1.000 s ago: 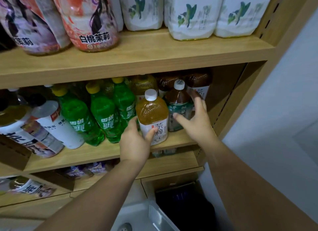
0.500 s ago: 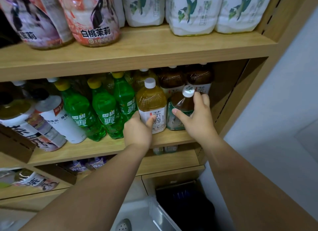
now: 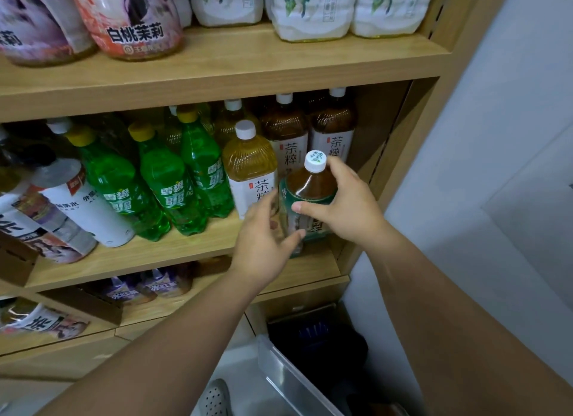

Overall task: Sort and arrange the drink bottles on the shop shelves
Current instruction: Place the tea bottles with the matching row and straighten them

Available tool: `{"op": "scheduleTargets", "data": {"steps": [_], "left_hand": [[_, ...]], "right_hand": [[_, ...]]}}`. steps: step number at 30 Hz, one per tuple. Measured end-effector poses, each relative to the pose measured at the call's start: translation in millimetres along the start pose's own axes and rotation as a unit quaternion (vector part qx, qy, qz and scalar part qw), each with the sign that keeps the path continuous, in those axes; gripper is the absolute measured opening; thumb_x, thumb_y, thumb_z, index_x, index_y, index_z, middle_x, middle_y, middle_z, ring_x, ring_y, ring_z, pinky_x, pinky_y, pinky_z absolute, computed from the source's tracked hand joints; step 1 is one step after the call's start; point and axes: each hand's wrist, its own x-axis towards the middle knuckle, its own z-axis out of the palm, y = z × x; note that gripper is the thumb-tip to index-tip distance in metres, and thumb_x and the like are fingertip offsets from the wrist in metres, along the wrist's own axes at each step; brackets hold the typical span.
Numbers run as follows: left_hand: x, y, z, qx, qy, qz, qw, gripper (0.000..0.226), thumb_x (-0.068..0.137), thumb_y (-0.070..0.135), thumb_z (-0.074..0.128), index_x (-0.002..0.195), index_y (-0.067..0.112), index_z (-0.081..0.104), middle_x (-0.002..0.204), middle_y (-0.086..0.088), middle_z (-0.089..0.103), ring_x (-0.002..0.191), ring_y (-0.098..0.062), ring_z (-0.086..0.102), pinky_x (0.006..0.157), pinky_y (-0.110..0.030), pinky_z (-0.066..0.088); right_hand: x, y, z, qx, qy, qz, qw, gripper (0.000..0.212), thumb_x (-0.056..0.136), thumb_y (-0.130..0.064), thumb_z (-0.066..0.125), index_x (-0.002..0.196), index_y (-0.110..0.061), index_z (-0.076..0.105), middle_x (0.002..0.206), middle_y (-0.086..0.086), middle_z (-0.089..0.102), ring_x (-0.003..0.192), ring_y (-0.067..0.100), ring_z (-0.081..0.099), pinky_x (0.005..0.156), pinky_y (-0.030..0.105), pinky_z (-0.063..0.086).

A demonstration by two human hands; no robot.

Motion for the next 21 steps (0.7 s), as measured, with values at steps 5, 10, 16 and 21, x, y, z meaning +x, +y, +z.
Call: {"op": "scheduleTargets", "data": {"steps": [5,10,16,21], "left_hand": [[16.7,5.2,2.9,-0.047,-0.083,-0.014,0.995,0.095,0.088,0.035,0.077,0.159,0.038,0.014,0.156,0.008,0.043,0.141,-0.016,0.044,0.114,-0.047,0.043],[17.2,-0.9,-2.4,-0.063,-0.101,-0.004,0.993,0.080,0.083,0.031,0.083,0.145,0.038,0.032,0.138,0.011,0.055,0.129,-0.015,0.055,0.107,-0.047,0.049],[-2.2,-0.2,-11.6,-0.052,-0.126,0.027,0.990,0.082,0.080,0.034,0.084,0.147,0.036,0.036,0.141,0.013,0.052,0.130,-0.005,0.050,0.100,-0.047,0.054],[-23.8,-8.2,-27.6,-0.070,-0.152,0.018,0.986,0.086,0.076,0.041,0.084,0.147,0.040,0.036,0.142,0.015,0.052,0.137,-0.008,0.045,0.106,-0.049,0.050]], "right_hand": [[-6.3,9.5,-11.4,0.032,-0.052,0.004,0.998,0.086,0.072,-0.034,0.090,0.143,-0.038,0.042,0.137,-0.012,0.057,0.126,0.011,0.054,0.108,0.044,0.047],[-25.3,13.0,-6.5,0.043,-0.021,-0.001,0.999,0.083,0.075,-0.031,0.088,0.143,-0.042,0.042,0.139,-0.015,0.055,0.131,0.011,0.050,0.109,0.046,0.047],[-59.0,4.6,-2.9,0.089,0.010,0.015,0.996,0.080,0.075,-0.029,0.088,0.143,-0.037,0.047,0.133,-0.016,0.060,0.128,0.007,0.054,0.108,0.042,0.049],[-83.4,-5.8,10.0,0.117,0.032,0.043,0.992,0.083,0.069,-0.033,0.091,0.142,-0.035,0.051,0.131,-0.016,0.063,0.125,0.008,0.058,0.105,0.042,0.051]]}}
